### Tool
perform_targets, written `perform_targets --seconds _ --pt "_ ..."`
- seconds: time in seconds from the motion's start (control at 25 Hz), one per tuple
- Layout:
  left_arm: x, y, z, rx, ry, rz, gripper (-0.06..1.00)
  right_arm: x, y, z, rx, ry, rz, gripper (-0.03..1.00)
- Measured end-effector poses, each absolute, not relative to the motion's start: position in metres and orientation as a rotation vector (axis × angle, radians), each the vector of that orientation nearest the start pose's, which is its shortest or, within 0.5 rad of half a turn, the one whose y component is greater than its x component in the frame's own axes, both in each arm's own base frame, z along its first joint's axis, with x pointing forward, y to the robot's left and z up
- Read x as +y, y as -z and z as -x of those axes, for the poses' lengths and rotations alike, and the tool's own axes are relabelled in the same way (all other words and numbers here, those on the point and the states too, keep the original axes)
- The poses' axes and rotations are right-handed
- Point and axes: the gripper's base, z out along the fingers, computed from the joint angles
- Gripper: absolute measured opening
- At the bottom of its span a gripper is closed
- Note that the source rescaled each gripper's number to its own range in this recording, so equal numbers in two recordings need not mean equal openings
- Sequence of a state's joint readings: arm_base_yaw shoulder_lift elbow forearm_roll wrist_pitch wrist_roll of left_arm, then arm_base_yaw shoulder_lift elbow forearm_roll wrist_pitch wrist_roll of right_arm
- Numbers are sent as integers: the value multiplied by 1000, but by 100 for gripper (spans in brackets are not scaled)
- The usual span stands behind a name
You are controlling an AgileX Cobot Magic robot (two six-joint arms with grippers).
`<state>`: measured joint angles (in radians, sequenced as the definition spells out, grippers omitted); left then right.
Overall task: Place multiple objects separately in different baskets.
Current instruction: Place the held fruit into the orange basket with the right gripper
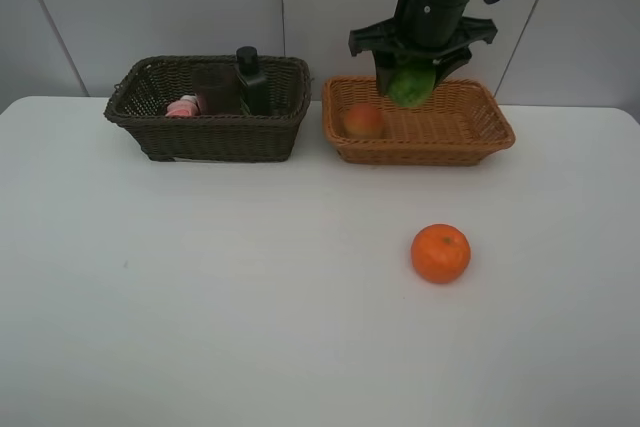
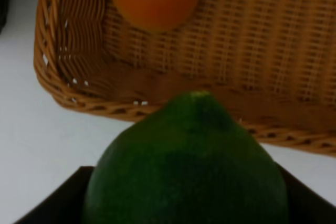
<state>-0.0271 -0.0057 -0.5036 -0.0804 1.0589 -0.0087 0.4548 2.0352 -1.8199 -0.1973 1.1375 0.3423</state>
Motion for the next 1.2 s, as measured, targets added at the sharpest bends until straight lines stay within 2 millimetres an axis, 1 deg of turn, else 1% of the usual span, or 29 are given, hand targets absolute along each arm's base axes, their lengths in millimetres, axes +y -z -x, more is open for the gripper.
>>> perform_targets --seconds 0.16,0.4,0.52,0.64,0.76,0.96,1.2 --pt "-6 -279 6 2032 118 -23 89 171 -255 -428 2779 99 200 0" --pt "-6 -279 6 2032 118 -23 89 166 -228 -461 2784 140 190 0" --pt "-6 -279 6 2032 118 -23 89 160 -213 -472 2782 187 186 0" --pt "-6 -279 6 2032 118 -23 89 148 -199 -480 2782 238 176 0" --pt "-6 -279 6 2032 118 -23 89 139 -193 -485 2774 264 164 0" --pt "-6 -279 6 2032 118 -23 89 139 -189 -490 2742 244 166 0" --pt "-6 -279 6 2032 118 -23 89 140 -173 -493 2760 241 177 0"
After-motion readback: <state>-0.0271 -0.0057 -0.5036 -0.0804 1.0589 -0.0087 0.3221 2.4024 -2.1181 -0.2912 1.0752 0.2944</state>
